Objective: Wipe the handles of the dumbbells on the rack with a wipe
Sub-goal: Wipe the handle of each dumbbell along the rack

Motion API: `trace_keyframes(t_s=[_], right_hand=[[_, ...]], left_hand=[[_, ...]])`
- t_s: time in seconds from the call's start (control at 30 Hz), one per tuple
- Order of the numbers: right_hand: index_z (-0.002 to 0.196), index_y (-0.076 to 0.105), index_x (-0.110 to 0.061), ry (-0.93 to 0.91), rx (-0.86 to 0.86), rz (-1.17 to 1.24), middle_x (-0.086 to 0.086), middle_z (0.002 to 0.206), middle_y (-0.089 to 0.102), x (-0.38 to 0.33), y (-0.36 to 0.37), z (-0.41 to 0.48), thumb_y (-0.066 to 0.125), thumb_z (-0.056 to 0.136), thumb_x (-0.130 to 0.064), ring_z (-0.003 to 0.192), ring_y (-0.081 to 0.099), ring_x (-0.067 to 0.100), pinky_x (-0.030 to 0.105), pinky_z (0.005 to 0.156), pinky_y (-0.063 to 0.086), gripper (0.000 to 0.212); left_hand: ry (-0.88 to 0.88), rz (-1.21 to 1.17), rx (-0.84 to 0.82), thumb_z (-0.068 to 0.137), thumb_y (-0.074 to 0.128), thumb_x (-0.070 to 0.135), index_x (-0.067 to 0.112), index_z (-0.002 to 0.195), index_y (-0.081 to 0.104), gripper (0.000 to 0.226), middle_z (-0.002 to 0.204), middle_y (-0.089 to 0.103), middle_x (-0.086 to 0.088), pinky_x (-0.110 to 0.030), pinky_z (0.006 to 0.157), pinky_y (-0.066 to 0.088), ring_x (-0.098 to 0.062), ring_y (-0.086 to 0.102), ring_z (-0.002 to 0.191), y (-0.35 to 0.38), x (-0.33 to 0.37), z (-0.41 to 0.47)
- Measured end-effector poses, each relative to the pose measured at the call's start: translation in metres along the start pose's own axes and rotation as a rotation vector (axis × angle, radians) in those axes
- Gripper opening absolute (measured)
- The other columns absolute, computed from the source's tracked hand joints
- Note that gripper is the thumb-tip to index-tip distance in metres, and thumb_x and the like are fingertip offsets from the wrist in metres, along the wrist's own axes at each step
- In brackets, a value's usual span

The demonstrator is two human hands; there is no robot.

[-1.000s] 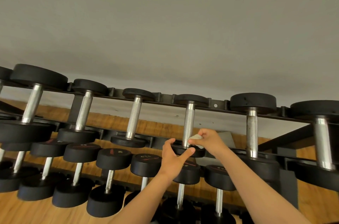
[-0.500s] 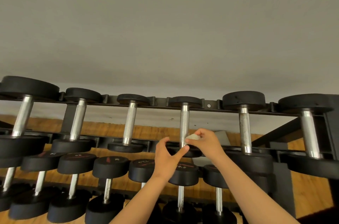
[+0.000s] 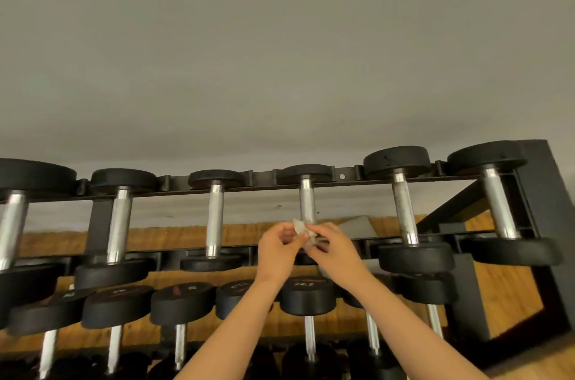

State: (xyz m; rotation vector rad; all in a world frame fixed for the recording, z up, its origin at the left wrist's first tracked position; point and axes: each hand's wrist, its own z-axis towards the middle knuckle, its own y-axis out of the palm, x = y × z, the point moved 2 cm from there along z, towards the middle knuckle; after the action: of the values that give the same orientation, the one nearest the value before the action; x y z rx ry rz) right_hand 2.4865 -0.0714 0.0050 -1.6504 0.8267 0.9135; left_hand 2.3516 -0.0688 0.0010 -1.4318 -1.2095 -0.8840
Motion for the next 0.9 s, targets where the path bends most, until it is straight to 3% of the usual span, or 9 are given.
trace_keyframes(t_s=[0.17, 0.33, 0.5, 0.67, 0.77, 0.9], right_hand=[[0.123, 0.059, -0.025, 0.008, 0.085, -0.013, -0.013, 0.114, 0.062, 0.006, 0.003, -0.011, 0.065, 0.090, -0.017, 0.106, 0.056, -0.004, 0.018, 0.096, 0.046, 0.034], [0.114, 0.055, -0.029, 0.076, 0.223, 0.089, -0.016, 0.111, 0.060, 0.017, 0.001, -0.021, 0.072, 0.084, -0.016, 0.106, 0.054, -0.004, 0.014, 0.093, 0.042, 0.037], [0.092, 0.056, -0.027, 0.118, 0.291, 0.046, -0.011, 0.094, 0.058, 0.020, 0.004, -0.026, 0.074, 0.082, -0.020, 0.092, 0.054, -0.004, 0.006, 0.078, 0.041, 0.022], [0.096, 0.057, -0.028, 0.123, 0.223, -0.032, -0.016, 0.098, 0.056, 0.018, 0.001, -0.025, 0.069, 0.086, -0.027, 0.100, 0.050, -0.003, 0.002, 0.080, 0.035, 0.016], [0.097, 0.057, -0.029, 0.120, 0.196, -0.045, -0.019, 0.098, 0.053, 0.016, 0.001, -0.025, 0.073, 0.083, -0.031, 0.102, 0.049, 0.000, 0.007, 0.084, 0.035, 0.021], [0.093, 0.059, -0.030, 0.101, 0.169, -0.063, -0.019, 0.097, 0.054, 0.015, 0.001, -0.026, 0.076, 0.079, -0.033, 0.103, 0.049, 0.005, 0.016, 0.086, 0.038, 0.023]], left_hand=[[0.024, 0.111, -0.093, 0.083, 0.075, 0.014, 0.020, 0.096, 0.067, 0.017, 0.089, 0.070, 0.007, -0.008, 0.072, 0.048, 0.004, 0.063, 0.082, 0.000, -0.003, 0.011], [0.051, 0.222, -0.244, 0.077, 0.081, 0.019, 0.021, 0.088, 0.070, 0.015, 0.086, 0.067, 0.013, -0.004, 0.070, 0.043, 0.005, 0.060, 0.078, 0.004, -0.001, 0.020], [0.181, 0.403, -0.313, 0.081, 0.075, 0.011, 0.022, 0.086, 0.067, 0.015, 0.091, 0.064, 0.007, -0.015, 0.081, 0.048, -0.004, 0.059, 0.087, 0.009, -0.002, 0.031], [0.323, 0.449, -0.229, 0.087, 0.069, 0.010, 0.016, 0.094, 0.067, 0.009, 0.095, 0.056, 0.010, -0.007, 0.076, 0.042, 0.000, 0.053, 0.086, 0.011, 0.015, 0.053], [0.358, 0.430, -0.220, 0.086, 0.070, 0.008, 0.015, 0.094, 0.068, 0.010, 0.098, 0.057, 0.009, -0.010, 0.080, 0.044, -0.004, 0.056, 0.089, 0.012, 0.014, 0.052], [0.352, 0.471, -0.400, 0.083, 0.073, 0.009, 0.017, 0.089, 0.071, 0.010, 0.093, 0.063, 0.008, -0.019, 0.082, 0.049, -0.002, 0.059, 0.086, 0.004, -0.006, 0.037]])
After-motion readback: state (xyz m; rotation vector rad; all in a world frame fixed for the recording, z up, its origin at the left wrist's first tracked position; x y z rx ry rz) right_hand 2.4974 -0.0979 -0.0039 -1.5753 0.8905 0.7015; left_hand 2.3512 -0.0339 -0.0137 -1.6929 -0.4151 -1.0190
